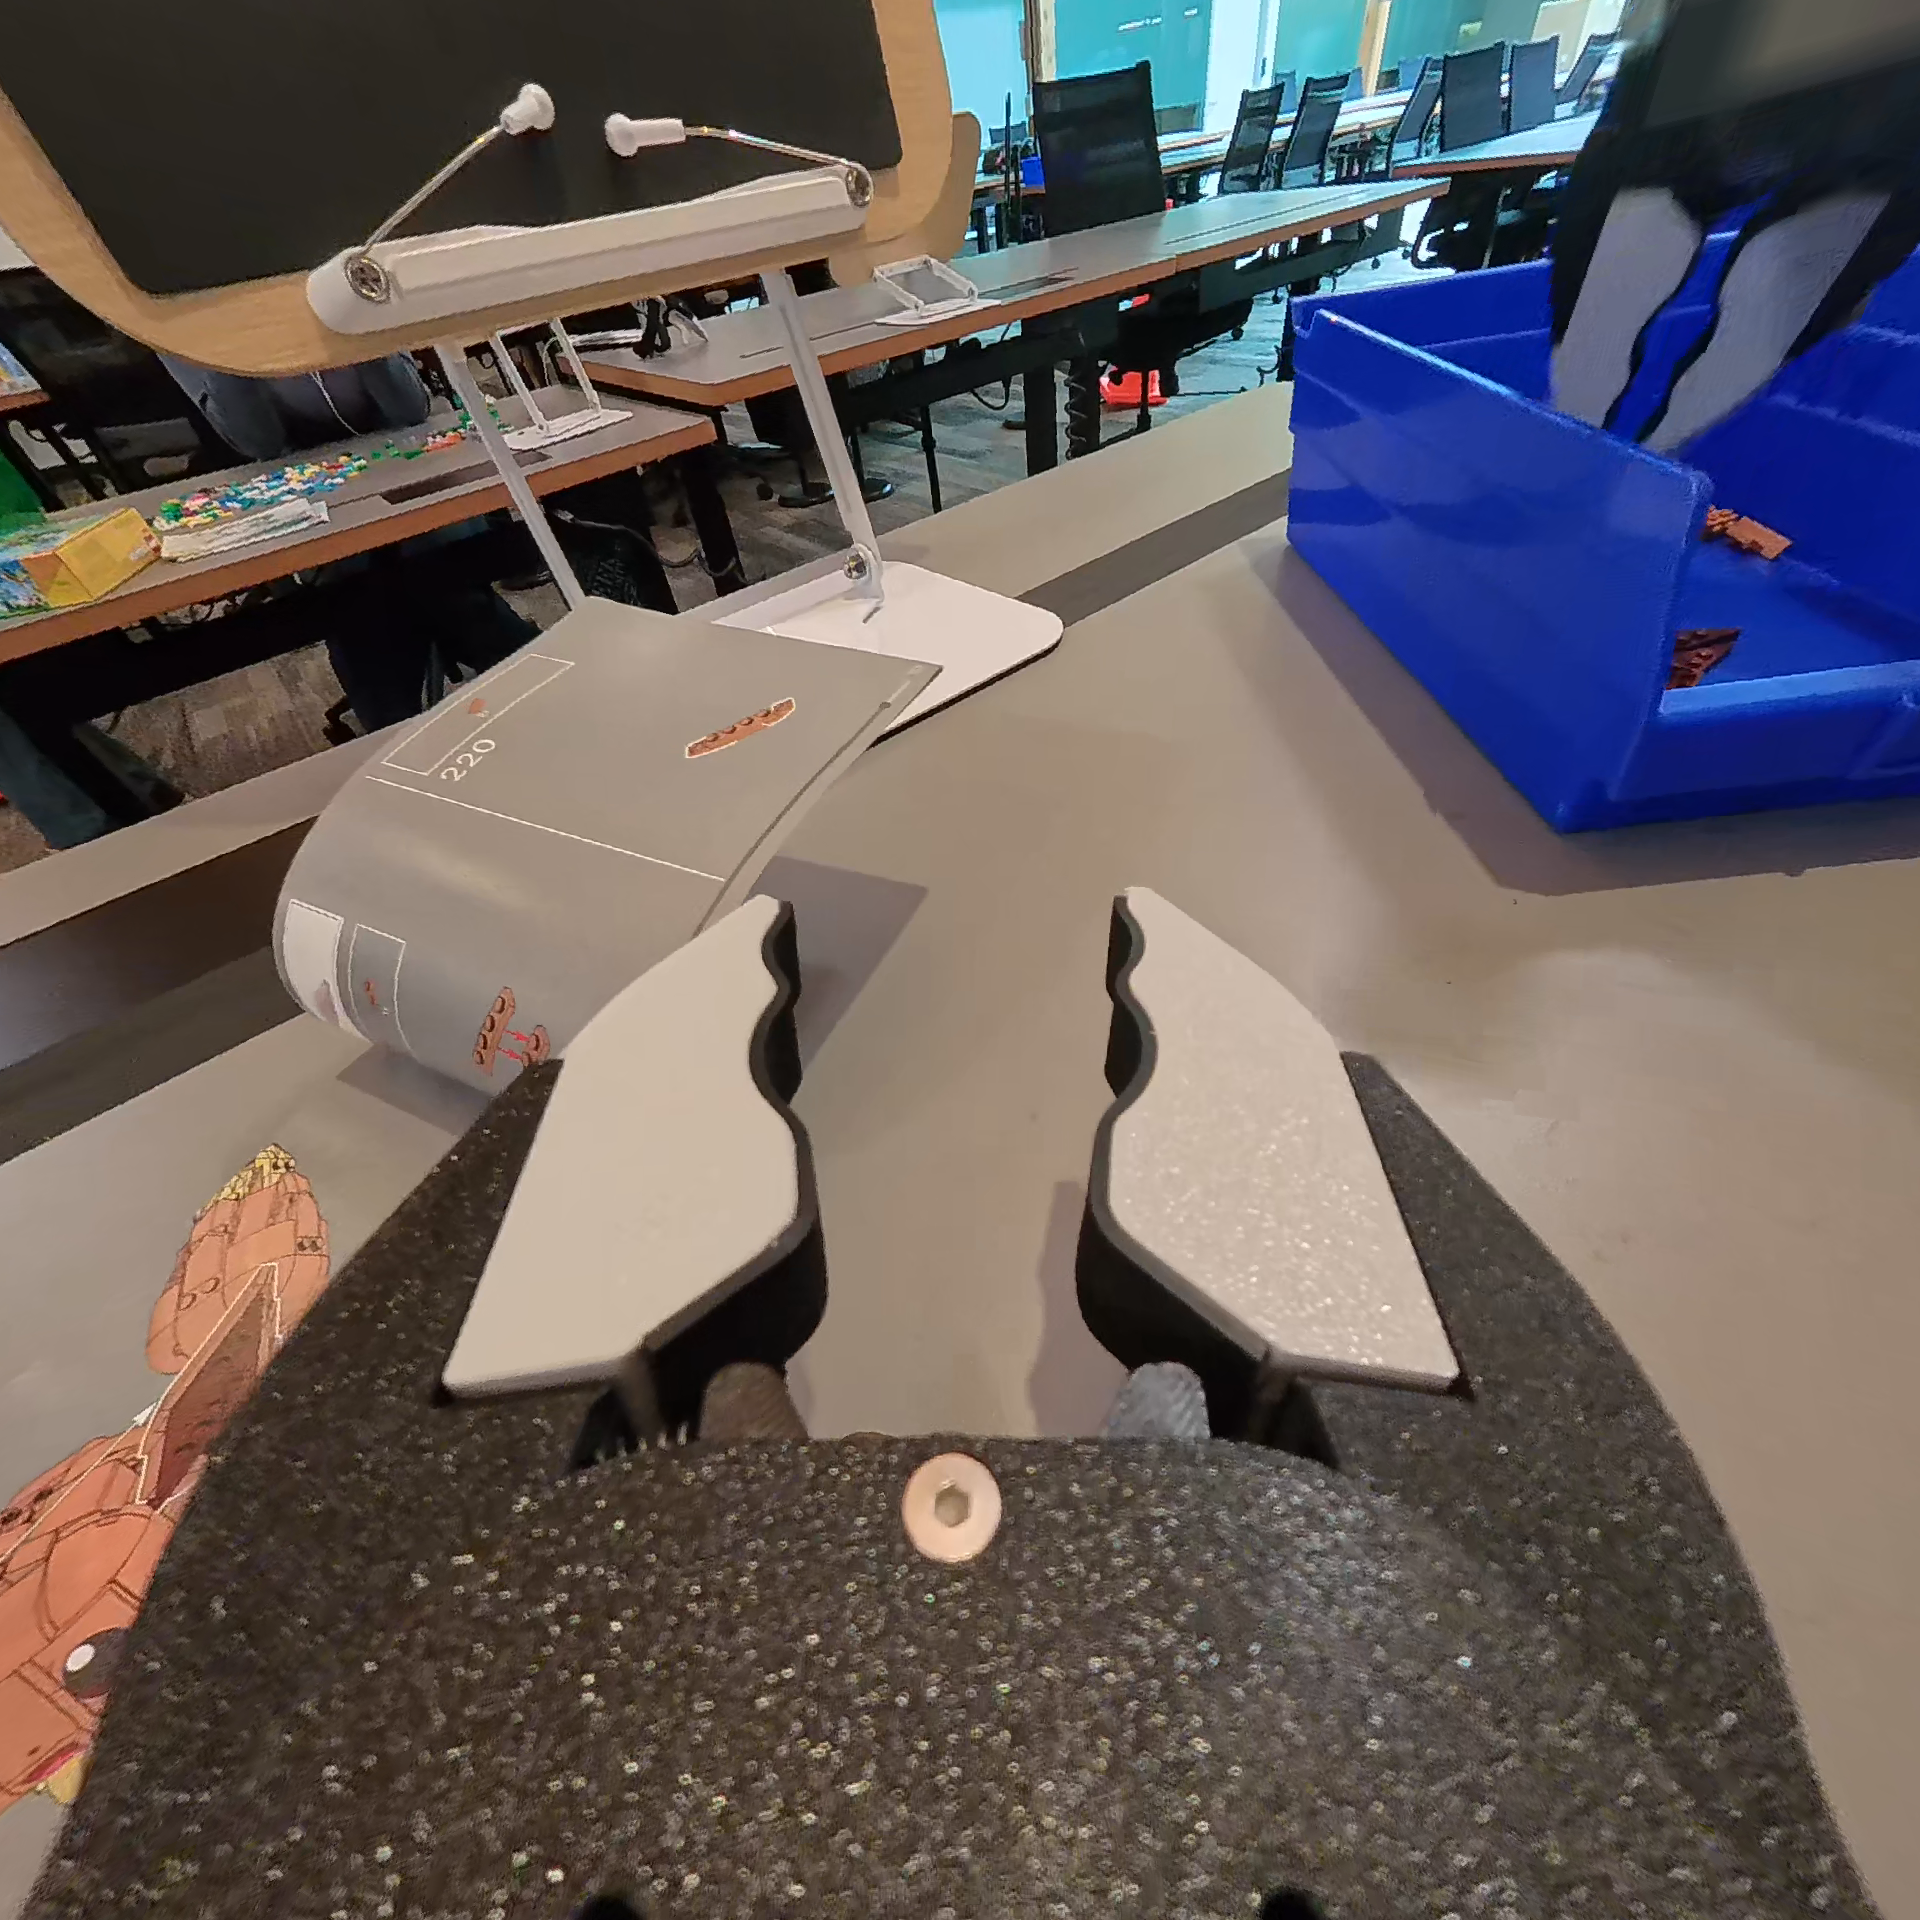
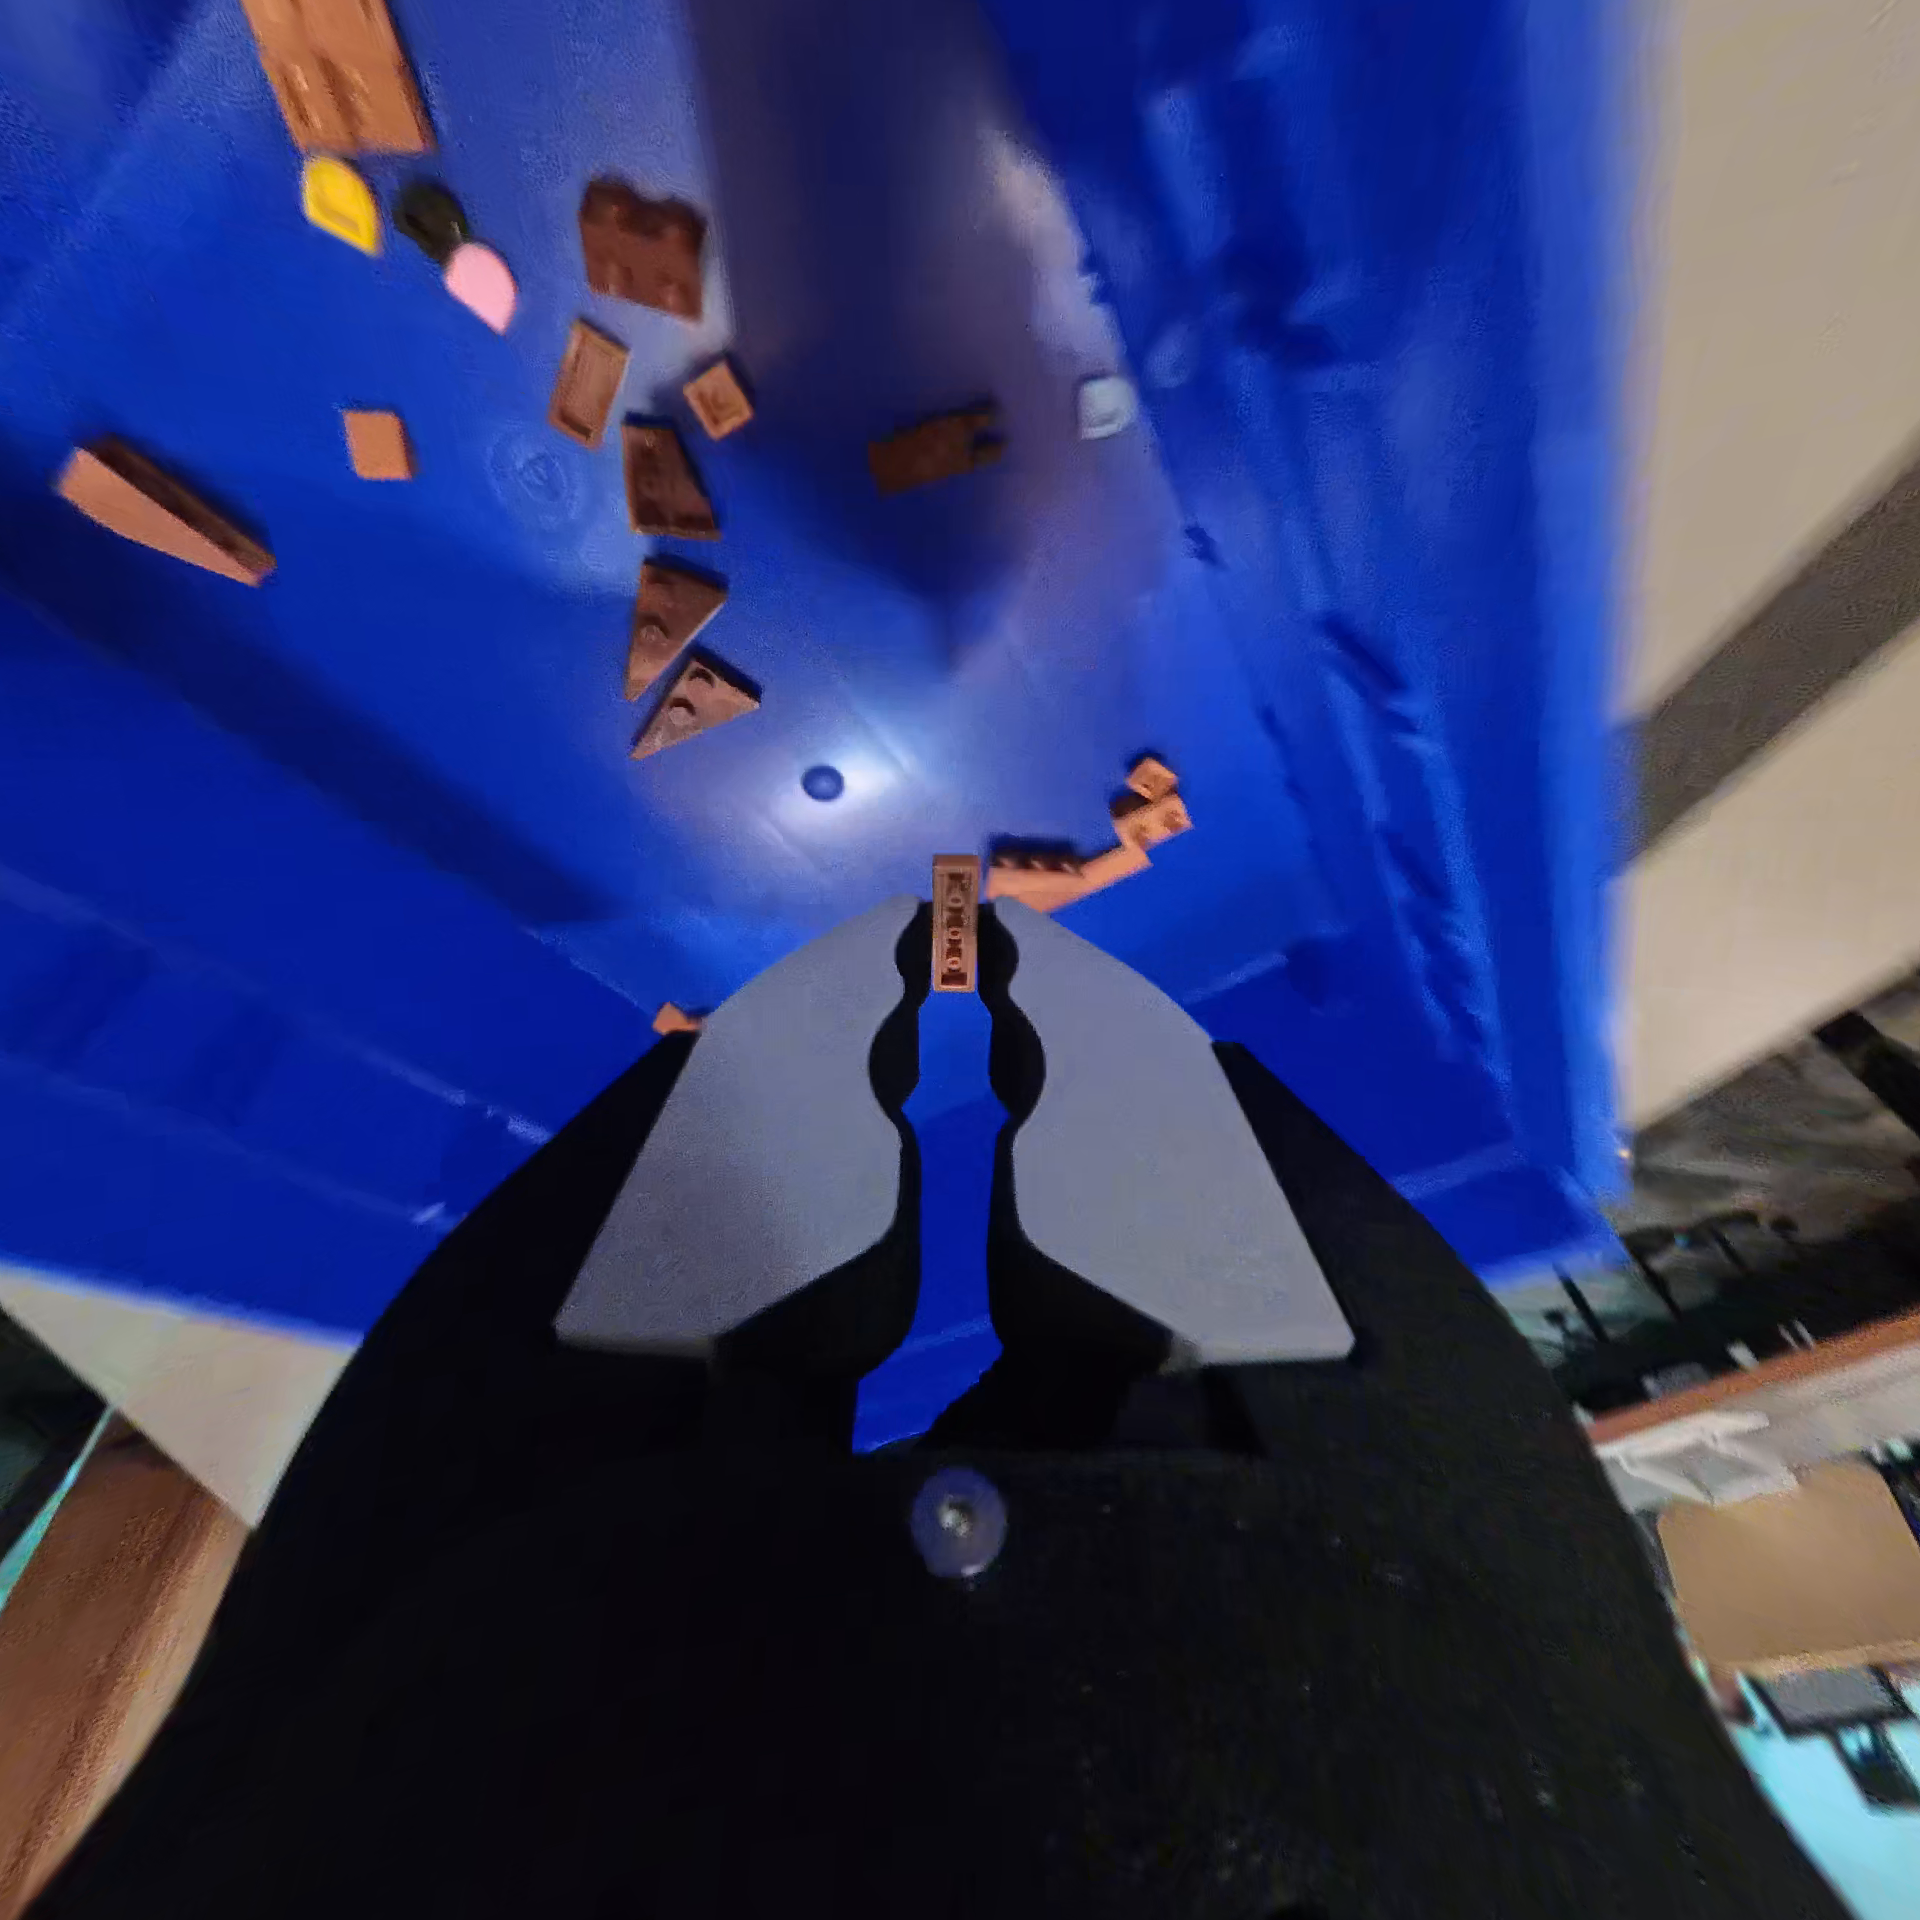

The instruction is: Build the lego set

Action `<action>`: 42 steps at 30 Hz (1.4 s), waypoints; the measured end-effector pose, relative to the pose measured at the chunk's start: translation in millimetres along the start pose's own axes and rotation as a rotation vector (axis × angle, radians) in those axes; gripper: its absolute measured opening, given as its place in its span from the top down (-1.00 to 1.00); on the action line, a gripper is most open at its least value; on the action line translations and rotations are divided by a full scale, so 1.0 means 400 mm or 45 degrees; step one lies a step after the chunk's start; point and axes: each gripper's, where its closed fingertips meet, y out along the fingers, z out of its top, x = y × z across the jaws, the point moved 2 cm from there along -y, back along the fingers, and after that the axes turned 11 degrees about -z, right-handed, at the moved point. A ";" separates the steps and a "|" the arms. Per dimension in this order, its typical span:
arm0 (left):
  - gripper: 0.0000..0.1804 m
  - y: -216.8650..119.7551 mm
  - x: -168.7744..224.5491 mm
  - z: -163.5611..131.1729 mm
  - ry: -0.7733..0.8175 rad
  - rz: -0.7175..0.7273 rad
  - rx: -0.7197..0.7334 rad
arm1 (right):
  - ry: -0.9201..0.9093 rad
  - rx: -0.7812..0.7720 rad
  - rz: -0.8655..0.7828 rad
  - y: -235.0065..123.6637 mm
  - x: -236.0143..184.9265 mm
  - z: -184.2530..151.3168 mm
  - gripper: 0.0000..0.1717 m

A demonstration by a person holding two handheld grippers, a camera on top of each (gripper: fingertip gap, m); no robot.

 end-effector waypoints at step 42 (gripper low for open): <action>0.37 -0.052 -0.045 -0.013 -0.315 -0.155 0.075 | 0.983 1.099 -0.125 -0.067 -0.078 0.796 0.90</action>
